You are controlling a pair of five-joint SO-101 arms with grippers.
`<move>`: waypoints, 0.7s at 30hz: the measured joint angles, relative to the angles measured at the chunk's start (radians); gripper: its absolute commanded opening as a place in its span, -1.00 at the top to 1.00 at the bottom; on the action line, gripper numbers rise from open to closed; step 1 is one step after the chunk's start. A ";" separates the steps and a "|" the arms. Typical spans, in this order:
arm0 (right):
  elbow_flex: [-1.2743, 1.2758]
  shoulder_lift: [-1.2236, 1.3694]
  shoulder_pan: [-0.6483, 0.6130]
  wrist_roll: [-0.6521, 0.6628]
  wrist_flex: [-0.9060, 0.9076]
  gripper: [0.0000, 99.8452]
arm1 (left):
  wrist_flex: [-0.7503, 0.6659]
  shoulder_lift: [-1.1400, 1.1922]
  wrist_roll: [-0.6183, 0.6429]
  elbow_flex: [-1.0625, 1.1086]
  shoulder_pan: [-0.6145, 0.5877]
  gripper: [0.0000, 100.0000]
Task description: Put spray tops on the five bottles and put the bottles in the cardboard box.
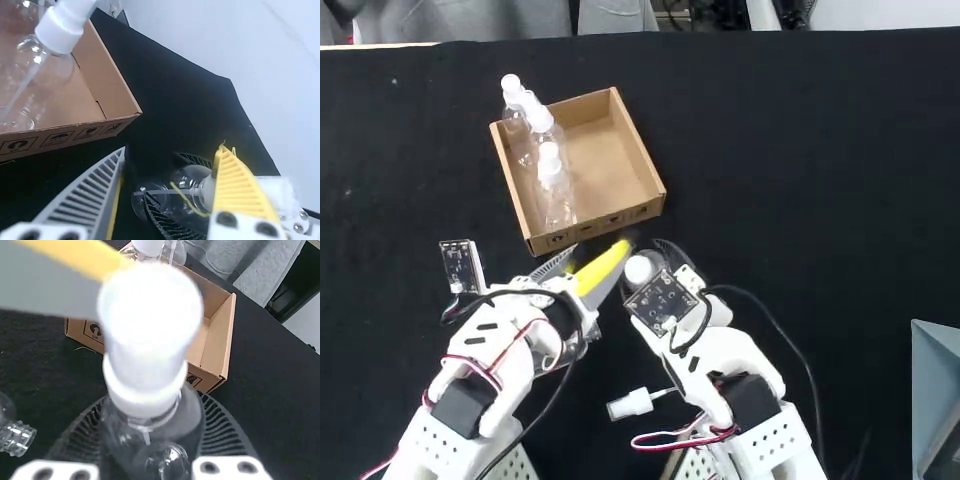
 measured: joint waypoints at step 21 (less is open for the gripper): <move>0.000 0.000 -0.002 0.002 0.000 0.81 | 0.011 0.014 0.000 -0.034 -0.101 0.49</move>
